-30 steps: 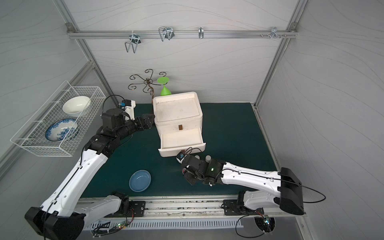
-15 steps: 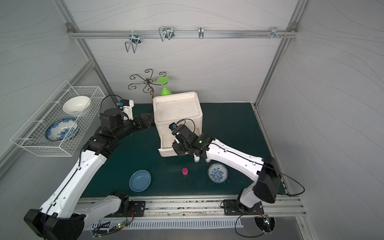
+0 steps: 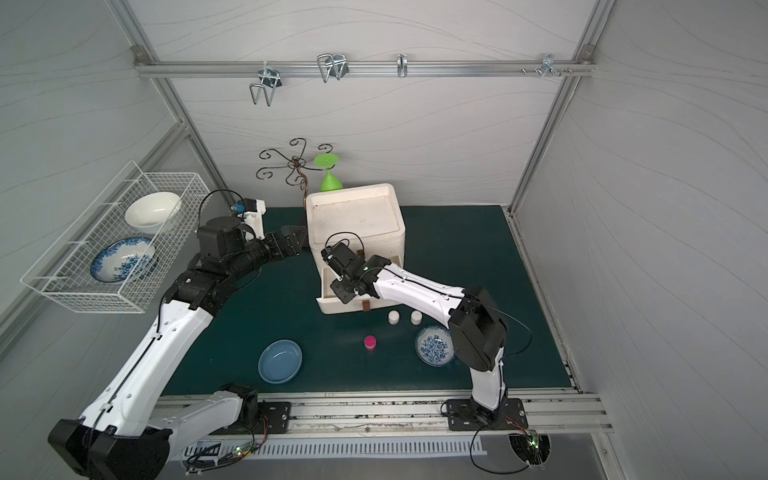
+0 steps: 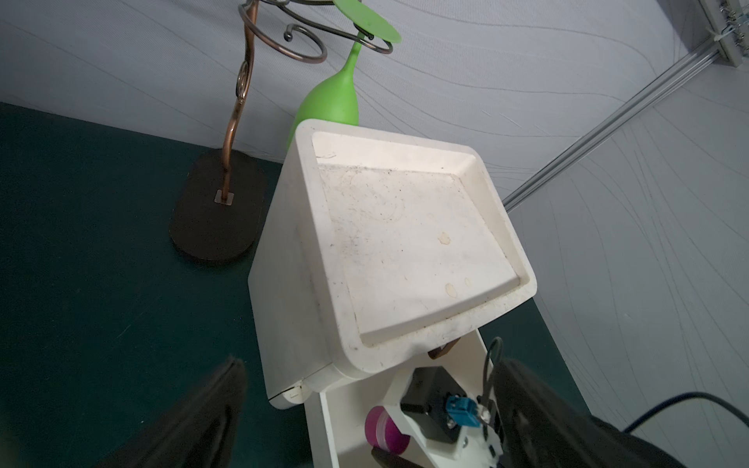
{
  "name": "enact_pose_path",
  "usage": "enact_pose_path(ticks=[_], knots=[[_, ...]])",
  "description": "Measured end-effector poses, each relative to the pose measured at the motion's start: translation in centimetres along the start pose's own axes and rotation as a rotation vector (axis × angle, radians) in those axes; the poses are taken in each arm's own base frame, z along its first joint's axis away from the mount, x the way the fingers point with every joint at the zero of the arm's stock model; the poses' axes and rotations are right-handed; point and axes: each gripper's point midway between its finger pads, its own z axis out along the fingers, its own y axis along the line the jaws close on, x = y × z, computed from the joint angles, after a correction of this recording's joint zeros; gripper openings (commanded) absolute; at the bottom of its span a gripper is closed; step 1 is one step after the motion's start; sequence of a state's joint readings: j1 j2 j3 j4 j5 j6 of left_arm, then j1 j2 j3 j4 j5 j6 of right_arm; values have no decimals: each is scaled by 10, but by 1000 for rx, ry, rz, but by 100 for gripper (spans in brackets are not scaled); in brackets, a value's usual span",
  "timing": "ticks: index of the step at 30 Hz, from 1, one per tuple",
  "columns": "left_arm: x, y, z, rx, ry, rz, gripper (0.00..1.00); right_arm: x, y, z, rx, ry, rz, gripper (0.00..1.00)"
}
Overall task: Put the paint cans in the drawer according to color
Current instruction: Place the paint can in the drawer, then pick up the paint can at the center of the board.
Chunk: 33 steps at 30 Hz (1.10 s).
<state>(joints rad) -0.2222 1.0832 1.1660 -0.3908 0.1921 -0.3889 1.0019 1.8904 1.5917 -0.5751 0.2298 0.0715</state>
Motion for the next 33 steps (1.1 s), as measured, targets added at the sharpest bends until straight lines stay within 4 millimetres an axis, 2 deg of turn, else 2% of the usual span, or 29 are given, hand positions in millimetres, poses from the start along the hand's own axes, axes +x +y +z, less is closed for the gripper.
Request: enact_pose_path(ticks=[7, 14, 17, 21, 24, 27, 30, 33], knots=[[1, -4, 1, 34, 5, 3, 100, -4, 1, -1, -17, -8, -22, 53], [4, -13, 0, 85, 22, 24, 100, -4, 0, -5, -27, -1, -20, 56], [5, -15, 0, 99, 28, 25, 100, -3, -3, -19, -21, -6, -16, 56], [10, -16, 1, 107, 54, 20, 100, 5, -9, -65, -7, -59, -1, 58], [24, -13, 4, 97, 126, 16, 100, 20, -8, -107, 9, -121, 7, 63], [42, -6, 3, 72, 201, 12, 100, 44, 7, -139, -10, -165, 0, 64], [58, 1, -3, 51, 254, 15, 100, 79, 22, -144, -39, -145, -3, 64], [80, 10, -11, 23, 301, 13, 100, 117, 33, -130, -42, -76, -5, 64]])
